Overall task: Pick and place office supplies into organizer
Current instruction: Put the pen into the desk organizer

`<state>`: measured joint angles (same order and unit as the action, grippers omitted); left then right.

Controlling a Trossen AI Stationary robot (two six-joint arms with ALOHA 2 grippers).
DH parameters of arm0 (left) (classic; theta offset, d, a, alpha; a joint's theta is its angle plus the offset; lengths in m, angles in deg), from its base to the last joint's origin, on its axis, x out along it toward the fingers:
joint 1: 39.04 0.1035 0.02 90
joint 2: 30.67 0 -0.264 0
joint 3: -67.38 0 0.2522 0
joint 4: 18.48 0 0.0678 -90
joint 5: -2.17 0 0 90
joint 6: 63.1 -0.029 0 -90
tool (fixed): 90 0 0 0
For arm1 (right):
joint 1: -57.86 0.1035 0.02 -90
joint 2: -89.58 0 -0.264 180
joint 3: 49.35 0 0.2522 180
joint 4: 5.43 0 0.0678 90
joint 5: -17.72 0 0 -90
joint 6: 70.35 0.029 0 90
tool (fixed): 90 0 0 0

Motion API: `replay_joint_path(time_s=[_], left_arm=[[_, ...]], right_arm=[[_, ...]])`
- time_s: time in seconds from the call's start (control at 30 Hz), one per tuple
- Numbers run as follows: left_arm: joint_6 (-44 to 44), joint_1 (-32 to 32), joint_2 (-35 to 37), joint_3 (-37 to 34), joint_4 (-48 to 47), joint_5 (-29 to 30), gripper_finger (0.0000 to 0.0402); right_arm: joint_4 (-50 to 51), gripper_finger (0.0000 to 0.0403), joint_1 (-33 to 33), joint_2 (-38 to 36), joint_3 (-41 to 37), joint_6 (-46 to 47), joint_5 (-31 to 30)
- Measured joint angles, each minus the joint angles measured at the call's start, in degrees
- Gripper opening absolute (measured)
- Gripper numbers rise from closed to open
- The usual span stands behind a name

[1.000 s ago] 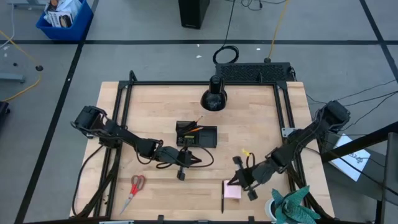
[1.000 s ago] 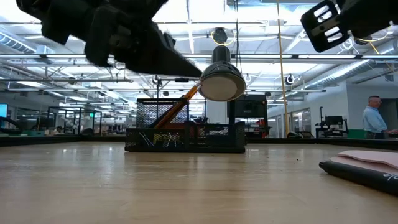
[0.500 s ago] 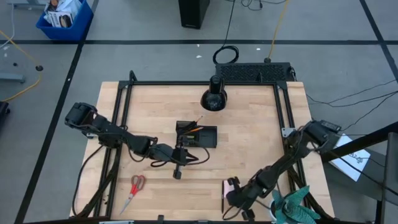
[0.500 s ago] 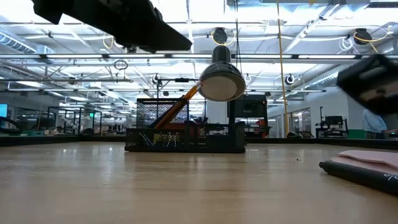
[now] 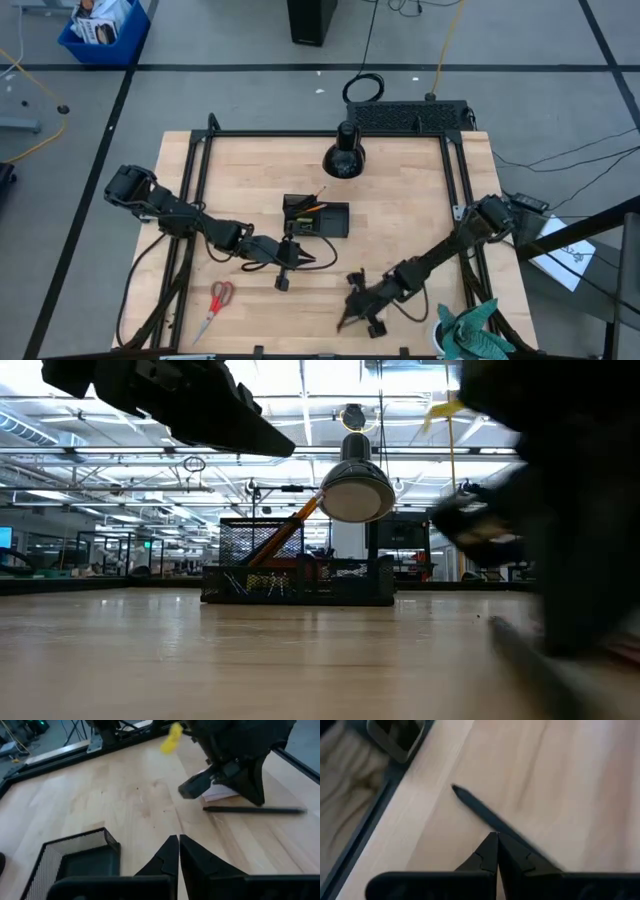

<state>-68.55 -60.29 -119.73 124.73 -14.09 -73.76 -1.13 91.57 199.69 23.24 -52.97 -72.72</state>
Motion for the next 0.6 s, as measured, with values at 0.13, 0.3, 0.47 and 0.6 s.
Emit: replay_joint_path(time_s=[0.13,0.3,0.47,0.6], left_arm=[[1.7,-0.1,0.0,0.0,-0.5,0.0,0.0004],[2.2,-0.8,0.0,0.0,-0.6,0.0,0.0014],[3.5,-1.4,0.0,0.0,-1.3,0.0,0.0025],[10.3,-1.4,-0.1,0.0,-3.6,0.0,0.0016]], right_arm=[[-4.2,0.0004,-2.7,-0.1,0.0,-2.4,-0.2],[-3.4,0.0004,-5.1,-0.4,0.0,-1.9,-5.5],[-0.1,0.0004,-5.1,-2.6,0.0,-3.8,-4.0],[3.9,0.0004,-5.0,-4.9,0.0,-7.1,-9.0]])
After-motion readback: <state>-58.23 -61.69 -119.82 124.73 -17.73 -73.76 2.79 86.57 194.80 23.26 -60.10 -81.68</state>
